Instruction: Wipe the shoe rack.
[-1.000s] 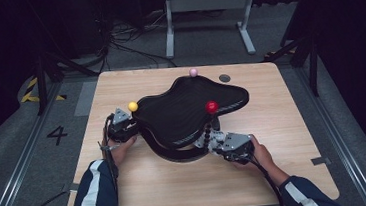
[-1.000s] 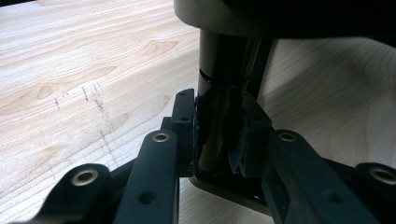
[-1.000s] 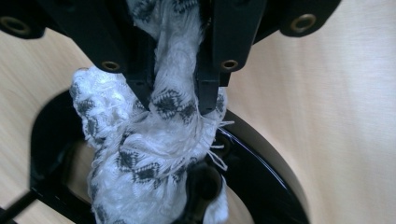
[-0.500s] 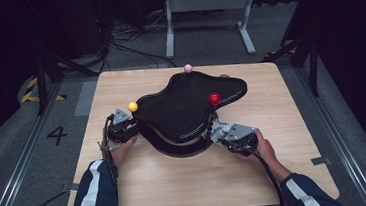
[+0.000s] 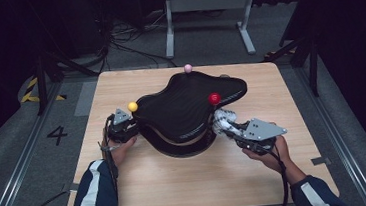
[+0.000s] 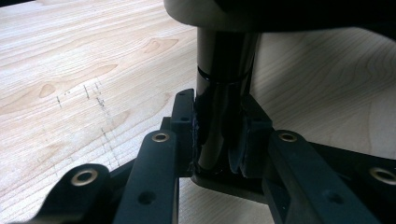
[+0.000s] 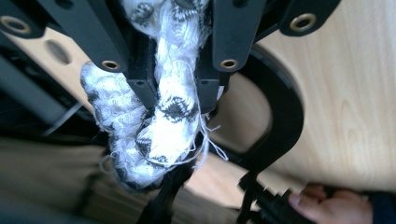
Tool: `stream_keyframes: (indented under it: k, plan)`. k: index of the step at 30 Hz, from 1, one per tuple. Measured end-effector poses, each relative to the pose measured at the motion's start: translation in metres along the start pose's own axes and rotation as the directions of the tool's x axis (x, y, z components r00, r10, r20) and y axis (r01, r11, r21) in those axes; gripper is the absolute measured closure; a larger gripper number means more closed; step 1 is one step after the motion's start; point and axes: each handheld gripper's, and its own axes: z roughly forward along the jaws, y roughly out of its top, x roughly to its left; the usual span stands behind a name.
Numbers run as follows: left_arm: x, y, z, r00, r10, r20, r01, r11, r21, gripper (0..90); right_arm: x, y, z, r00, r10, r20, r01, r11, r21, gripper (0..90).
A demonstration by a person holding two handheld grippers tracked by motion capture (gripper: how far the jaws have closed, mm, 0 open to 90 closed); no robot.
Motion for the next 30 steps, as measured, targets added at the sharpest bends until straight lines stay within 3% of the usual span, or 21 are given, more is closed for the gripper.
stream_keyframes:
  k: [3,6,11,12,13,16,19,21,25,30]
  plan:
    - [0.0,0.0,0.0,1.0,0.0,0.0,0.0,1.0,0.003,73.1,0.0,0.007,-0.008,0.9994,-0.012,0.033,0.013,0.999,-0.035,75.2]
    - [0.0,0.0,0.0,1.0,0.001,-0.001,-0.001,1.0,0.004,73.0,0.003,0.008,-0.006,0.9997,-0.022,0.012,0.022,0.999,-0.029,75.1]
    - [0.0,0.0,0.0,1.0,0.003,-0.002,-0.003,1.0,0.006,73.0,0.023,-0.006,0.019,0.9954,-0.071,-0.065,0.075,0.995,0.065,75.0]
    - [0.0,0.0,0.0,1.0,0.003,-0.002,-0.003,1.0,0.006,73.0,0.023,-0.006,0.019,0.9954,-0.071,-0.065,0.075,0.995,0.065,75.0]
    - [0.0,0.0,0.0,1.0,0.003,-0.002,-0.003,1.0,0.007,73.0,0.029,-0.014,0.031,0.9926,-0.078,-0.093,0.088,0.99,0.108,74.9]
    - [0.0,0.0,0.0,1.0,0.003,-0.002,-0.003,1.0,0.006,73.1,0.034,-0.024,0.043,0.9909,-0.069,-0.116,0.086,0.985,0.152,74.7]
    - [0.0,0.0,0.0,1.0,0.002,-0.001,-0.002,1.0,0.005,73.1,0.036,-0.03,0.05,0.9899,-0.075,-0.12,0.096,0.979,0.182,74.8]
    - [0.0,0.0,0.0,1.0,0.001,-0.001,-0.001,1.0,0.006,73.1,0.037,-0.038,0.059,0.9906,-0.041,-0.131,0.068,0.976,0.208,74.9]
    - [-0.001,0.0,0.0,1.0,-0.002,-0.001,0.002,1.0,0.005,73.1,0.041,-0.043,0.066,0.9902,-0.056,-0.128,0.086,0.967,0.24,75.0]
    - [-0.001,-0.001,-0.002,0.9999,0.012,-0.002,-0.012,0.9998,0.013,72.8,0.039,-0.043,0.067,0.9919,-0.029,-0.123,0.059,0.968,0.245,74.9]
